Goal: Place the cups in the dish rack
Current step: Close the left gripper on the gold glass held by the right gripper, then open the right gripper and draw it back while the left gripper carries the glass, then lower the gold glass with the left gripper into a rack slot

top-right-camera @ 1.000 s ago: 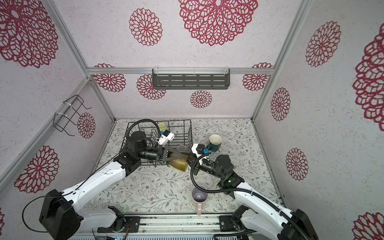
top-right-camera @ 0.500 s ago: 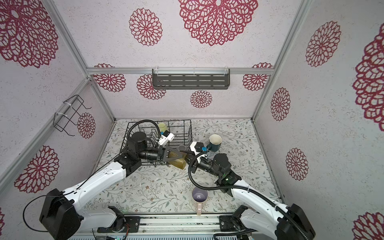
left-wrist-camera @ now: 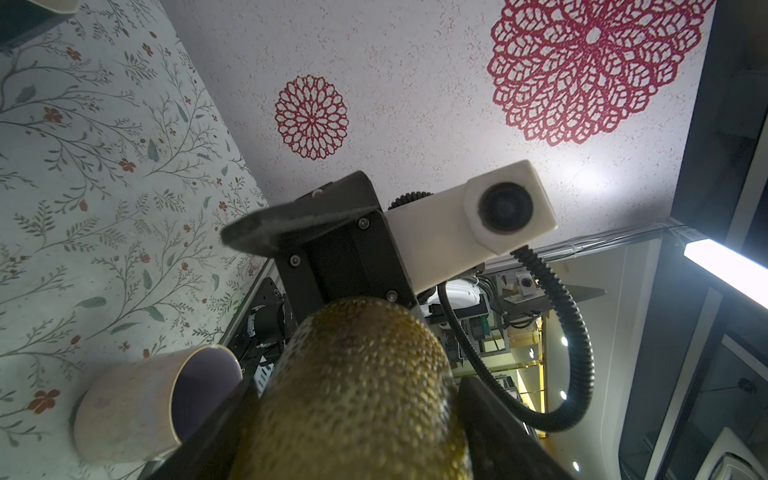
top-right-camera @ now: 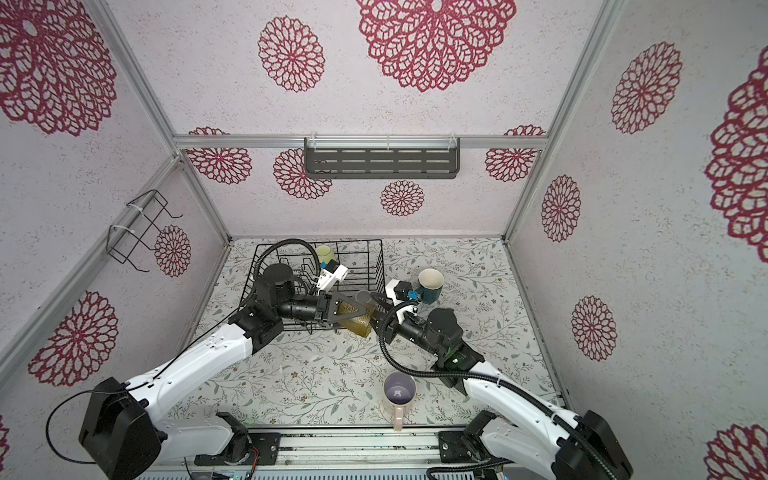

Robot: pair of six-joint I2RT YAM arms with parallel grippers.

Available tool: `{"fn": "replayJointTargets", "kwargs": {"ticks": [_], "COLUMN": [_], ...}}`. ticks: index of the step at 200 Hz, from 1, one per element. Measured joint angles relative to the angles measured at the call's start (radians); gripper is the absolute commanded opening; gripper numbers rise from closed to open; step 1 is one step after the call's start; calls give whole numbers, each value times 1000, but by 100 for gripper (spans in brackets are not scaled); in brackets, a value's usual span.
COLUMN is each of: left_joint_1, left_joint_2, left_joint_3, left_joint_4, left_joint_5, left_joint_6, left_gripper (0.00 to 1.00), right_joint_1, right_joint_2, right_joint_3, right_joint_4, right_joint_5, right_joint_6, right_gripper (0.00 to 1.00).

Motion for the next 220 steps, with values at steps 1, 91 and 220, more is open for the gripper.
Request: {"fn": "replayJointTargets", "kwargs": {"ticks": [1,91,220], "left_joint_1": [1,137,201], "left_joint_2": [0,10,322], "left_joint_3": [0,137,512], "left_joint_4": [0,-288,-826], "left_joint_5": [-1,-151,-590], "left_joint_6": [0,176,430], "left_gripper": [70,68,61], "right_joint_1": [0,-6,-201], "right_joint_2": [-3,-184,-173], "right_joint_3": [-2,-166,-458], "right_joint_4": [0,-114,-191], "right_joint_5": [1,306,449], "right_joint_6": [2,-12,60], "right_gripper": [61,92,99]}}
